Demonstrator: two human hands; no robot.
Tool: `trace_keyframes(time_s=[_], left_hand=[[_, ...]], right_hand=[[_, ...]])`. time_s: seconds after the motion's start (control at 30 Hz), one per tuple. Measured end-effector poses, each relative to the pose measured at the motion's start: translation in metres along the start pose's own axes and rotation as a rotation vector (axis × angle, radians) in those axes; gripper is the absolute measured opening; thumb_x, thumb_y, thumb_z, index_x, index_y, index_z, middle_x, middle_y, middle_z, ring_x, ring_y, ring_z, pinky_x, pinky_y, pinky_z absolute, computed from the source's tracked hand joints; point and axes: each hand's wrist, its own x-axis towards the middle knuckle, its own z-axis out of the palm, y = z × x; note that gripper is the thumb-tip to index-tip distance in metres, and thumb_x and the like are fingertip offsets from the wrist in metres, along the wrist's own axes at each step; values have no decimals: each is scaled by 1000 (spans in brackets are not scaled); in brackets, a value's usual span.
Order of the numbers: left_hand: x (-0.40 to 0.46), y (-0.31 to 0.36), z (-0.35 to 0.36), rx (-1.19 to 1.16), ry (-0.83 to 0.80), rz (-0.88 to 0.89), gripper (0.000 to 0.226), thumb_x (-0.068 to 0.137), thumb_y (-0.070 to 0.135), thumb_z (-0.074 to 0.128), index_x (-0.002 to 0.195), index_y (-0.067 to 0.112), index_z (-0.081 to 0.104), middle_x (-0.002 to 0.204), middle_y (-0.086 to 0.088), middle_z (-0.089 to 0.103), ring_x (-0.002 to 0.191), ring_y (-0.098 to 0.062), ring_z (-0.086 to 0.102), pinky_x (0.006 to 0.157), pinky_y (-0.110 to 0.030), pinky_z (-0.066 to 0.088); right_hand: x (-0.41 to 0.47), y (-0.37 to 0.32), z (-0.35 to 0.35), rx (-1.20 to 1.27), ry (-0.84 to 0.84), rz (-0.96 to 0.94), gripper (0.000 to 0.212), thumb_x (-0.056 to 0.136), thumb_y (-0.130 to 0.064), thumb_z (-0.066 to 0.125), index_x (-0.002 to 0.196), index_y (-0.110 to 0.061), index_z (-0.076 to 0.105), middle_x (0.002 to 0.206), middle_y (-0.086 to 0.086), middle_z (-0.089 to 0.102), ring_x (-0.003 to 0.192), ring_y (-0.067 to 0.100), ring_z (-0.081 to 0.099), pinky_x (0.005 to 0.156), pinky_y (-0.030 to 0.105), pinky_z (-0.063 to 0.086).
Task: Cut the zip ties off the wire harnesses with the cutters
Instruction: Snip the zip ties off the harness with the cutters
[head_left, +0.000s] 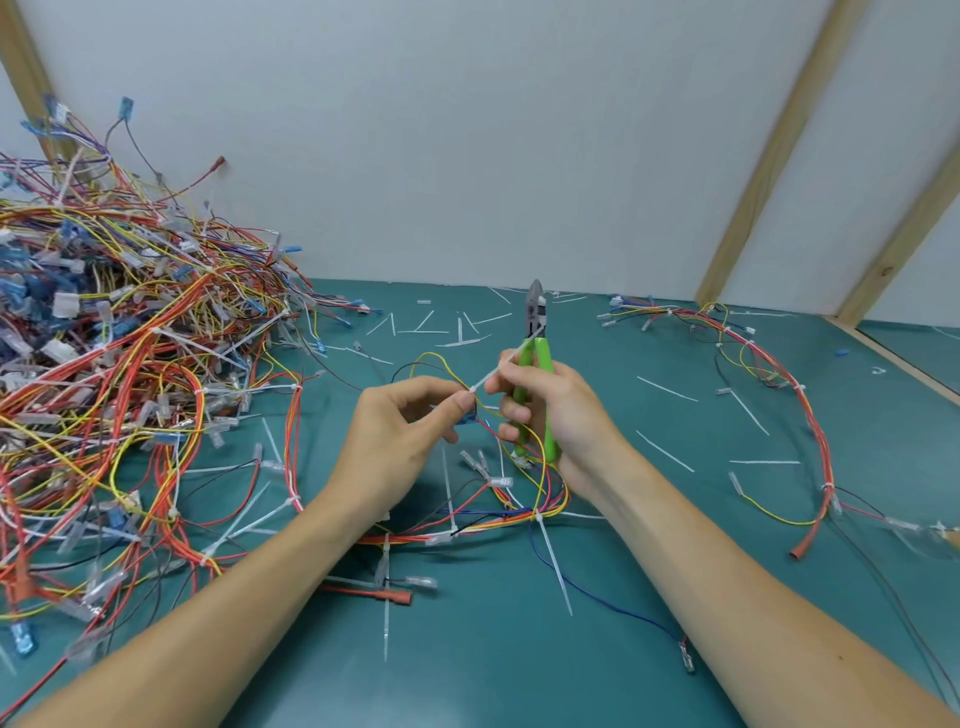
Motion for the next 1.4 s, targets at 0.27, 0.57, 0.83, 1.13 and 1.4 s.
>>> trace_keyframes(time_s=[0.27, 0.57, 0.83, 1.13, 1.4], left_hand=[[1, -2, 1, 14, 21, -59, 17, 101, 18, 59, 85, 11, 62, 89, 0, 78, 59, -15, 67, 46, -18, 39], [2, -5, -3, 116, 121, -170, 24, 99, 17, 62, 84, -2, 64, 72, -4, 76, 36, -11, 44, 43, -19, 36], [2, -3, -8, 50, 144, -201, 22, 96, 21, 67, 85, 2, 68, 79, -3, 77, 41, -16, 50, 49, -22, 40], [1, 2, -10, -89, 183, -259, 18, 96, 24, 68, 90, 7, 69, 81, -3, 77, 47, -16, 64, 35, -19, 36], [1, 2, -10, -240, 191, -271, 12, 97, 12, 63, 90, 4, 67, 74, -3, 75, 62, -15, 74, 60, -23, 60]], right_hand=[[3, 1, -5, -190, 110, 30, 16, 92, -30, 70, 96, -15, 64, 83, -3, 73, 59, 11, 53, 53, 27, 44], [4, -5, -18, -509, 279, -261, 51, 80, -59, 54, 85, -10, 66, 75, 0, 72, 64, 16, 57, 62, 38, 48], [3, 0, -14, -857, 65, -291, 72, 84, -89, 33, 105, -27, 63, 78, 7, 57, 73, 25, 58, 76, 49, 53], [-4, 1, -17, -1193, 116, -304, 43, 85, -66, 47, 79, -26, 62, 67, -4, 64, 71, 20, 61, 73, 42, 53], [-1, -1, -28, -1361, 174, -285, 38, 81, -66, 47, 88, -30, 60, 72, -11, 68, 76, 14, 62, 64, 31, 41]])
